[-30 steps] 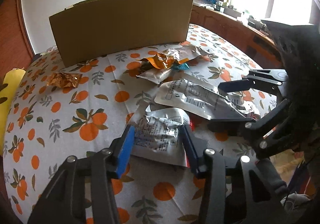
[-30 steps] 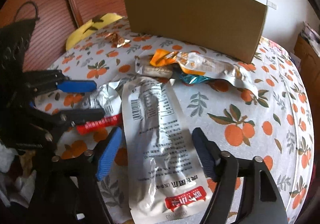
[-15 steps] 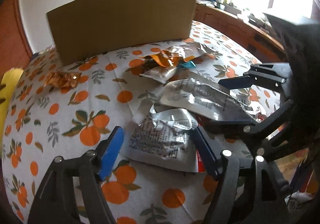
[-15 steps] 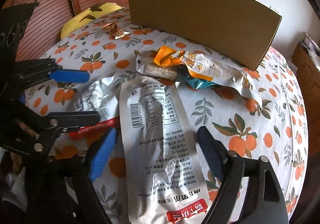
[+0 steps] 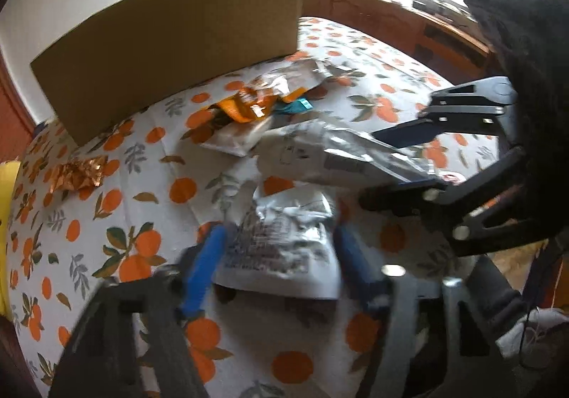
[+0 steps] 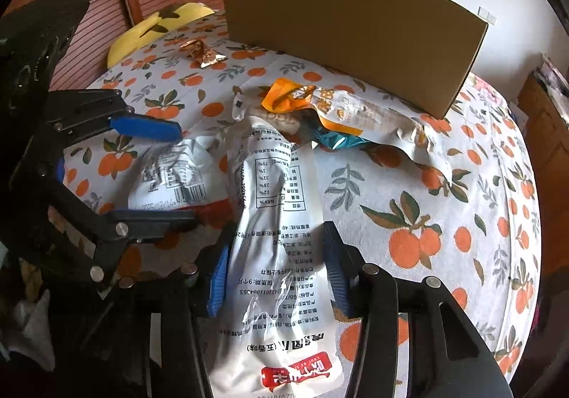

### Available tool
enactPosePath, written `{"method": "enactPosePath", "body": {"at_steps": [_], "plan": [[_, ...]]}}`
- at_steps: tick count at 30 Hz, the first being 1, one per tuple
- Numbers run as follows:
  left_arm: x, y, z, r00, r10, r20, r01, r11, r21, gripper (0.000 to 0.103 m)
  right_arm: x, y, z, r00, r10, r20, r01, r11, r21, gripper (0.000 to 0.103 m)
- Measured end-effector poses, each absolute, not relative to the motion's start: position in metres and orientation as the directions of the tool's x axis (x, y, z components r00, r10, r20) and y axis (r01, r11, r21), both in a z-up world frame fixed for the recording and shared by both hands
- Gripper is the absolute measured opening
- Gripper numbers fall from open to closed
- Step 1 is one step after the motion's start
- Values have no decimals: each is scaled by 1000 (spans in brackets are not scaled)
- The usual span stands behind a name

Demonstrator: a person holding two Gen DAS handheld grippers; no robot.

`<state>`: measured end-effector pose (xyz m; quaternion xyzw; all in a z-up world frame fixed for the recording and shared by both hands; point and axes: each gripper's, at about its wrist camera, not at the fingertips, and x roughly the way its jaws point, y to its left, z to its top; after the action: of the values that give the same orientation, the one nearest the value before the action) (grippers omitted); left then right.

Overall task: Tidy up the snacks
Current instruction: 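Close left tool on white packet while right tool grasps long white pouch, then carry white packet with left tool while right tool carries white pouch over box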

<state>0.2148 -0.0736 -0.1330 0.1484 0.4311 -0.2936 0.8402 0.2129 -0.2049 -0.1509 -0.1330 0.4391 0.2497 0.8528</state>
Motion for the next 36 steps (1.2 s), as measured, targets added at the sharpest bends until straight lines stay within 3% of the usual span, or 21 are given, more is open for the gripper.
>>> {"method": "enactPosePath", "body": {"at_steps": [4,7,36], "plan": [[210,-76,-131,476,-340,-811,613,789,29,43,211,-207,-151,494,315,-811,-536,844,1,47],[208,-72,-129,493,-336,-803,597,802,31,41,211,-210,-150,500,315,-806,-526,850,6,47],[192,-34,-51,646,-406,-647,505,862,-38,42,196,-219,-96,597,357,-718,-494,869,21,48]]}}
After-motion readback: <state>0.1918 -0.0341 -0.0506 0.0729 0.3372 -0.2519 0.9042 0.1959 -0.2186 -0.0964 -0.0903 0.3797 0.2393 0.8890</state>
